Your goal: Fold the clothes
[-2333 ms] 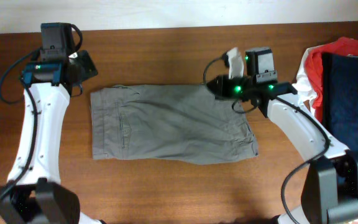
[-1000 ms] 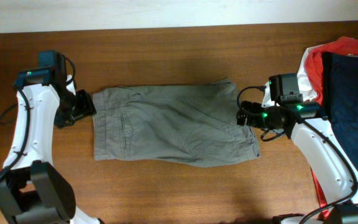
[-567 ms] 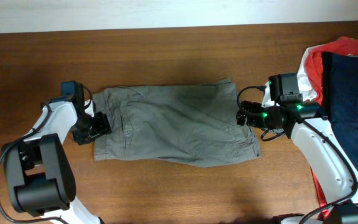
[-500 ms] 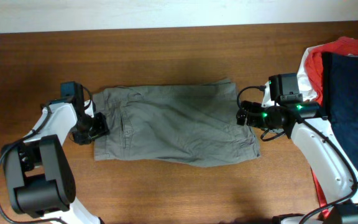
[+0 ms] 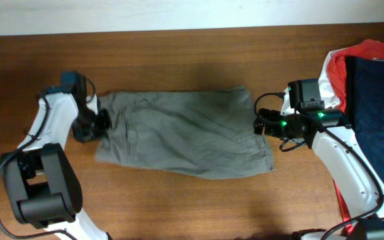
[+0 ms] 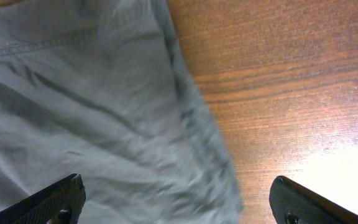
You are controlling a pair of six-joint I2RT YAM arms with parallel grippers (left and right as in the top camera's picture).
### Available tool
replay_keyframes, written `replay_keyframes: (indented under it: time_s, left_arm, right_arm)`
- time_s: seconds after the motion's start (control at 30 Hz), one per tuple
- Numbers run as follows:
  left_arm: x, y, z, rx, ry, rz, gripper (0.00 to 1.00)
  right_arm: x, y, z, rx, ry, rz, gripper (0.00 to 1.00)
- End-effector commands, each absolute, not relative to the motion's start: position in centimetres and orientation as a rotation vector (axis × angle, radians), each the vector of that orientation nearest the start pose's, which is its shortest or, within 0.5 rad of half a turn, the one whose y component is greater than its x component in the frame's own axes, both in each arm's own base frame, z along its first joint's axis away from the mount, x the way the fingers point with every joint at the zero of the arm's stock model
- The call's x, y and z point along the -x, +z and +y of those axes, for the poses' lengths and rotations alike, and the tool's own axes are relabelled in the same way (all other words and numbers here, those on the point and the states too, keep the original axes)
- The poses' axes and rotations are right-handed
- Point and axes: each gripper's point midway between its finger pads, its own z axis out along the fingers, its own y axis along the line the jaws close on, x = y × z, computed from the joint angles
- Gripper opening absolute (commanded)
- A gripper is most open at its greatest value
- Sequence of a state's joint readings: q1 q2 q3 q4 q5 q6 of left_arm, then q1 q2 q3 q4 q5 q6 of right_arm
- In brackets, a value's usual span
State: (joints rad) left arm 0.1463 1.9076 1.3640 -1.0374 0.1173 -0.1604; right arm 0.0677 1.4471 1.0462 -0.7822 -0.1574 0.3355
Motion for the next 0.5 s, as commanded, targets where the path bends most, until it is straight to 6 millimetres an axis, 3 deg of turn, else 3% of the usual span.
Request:
replay_keyframes:
  time_s: [0.0, 0.1, 0.17, 0.2, 0.27, 0.3, 0.33, 0.37, 0.4, 0.43, 0.47]
  left_arm:
    - [-39.8, 12.1, 1.6, 0.343, -0.16, 2.958, 0.01]
    - [-40.7, 17.2, -3.1, 0.163, -0.178, 2.92, 0.01]
    - [-40.9, 19.3, -5.4, 0.077, -0.192, 2.888, 0.01]
    - [-40.8, 19.9, -5.7, 0.067, -0.194, 2.886, 0.01]
    - [-39.8, 21.0, -5.6, 0.079, -0.192, 2.908, 0.01]
    - [-39.5, 21.3, -5.5, 0.08, -0.191, 2.915, 0.01]
    - [-39.1, 21.7, -5.5, 0.081, -0.191, 2.924, 0.01]
    - [-39.0, 21.8, -5.7, 0.08, -0.205, 2.927, 0.01]
    - [-38.9, 21.8, -6.0, 0.075, -0.234, 2.931, 0.01]
    - [-38.9, 21.8, -6.2, 0.074, -0.25, 2.932, 0.01]
    - [-38.9, 21.8, -6.2, 0.074, -0.249, 2.931, 0.01]
  right_arm:
    - [-32.6, 10.8, 4.6, -0.329, 0.304, 2.76, 0.98]
    - [-32.6, 10.8, 4.6, -0.329, 0.304, 2.76, 0.98]
    - [-32.6, 10.8, 4.6, -0.329, 0.304, 2.76, 0.98]
    - [-32.7, 10.8, 4.7, -0.339, 0.314, 2.754, 0.98]
    - [-33.0, 11.5, 6.7, -0.348, 0.493, 2.734, 0.98]
    - [-32.6, 11.8, 8.0, -0.326, 0.599, 2.745, 0.57]
    - [-32.3, 12.0, 8.7, -0.315, 0.66, 2.747, 0.98]
    - [-32.3, 12.0, 8.8, -0.314, 0.664, 2.748, 0.99]
    - [-32.1, 12.1, 9.3, -0.301, 0.706, 2.751, 0.4]
    - [-31.6, 12.5, 10.2, -0.288, 0.791, 2.755, 0.04]
    - [-31.3, 12.8, 11.9, -0.23, 0.88, 2.753, 0.04]
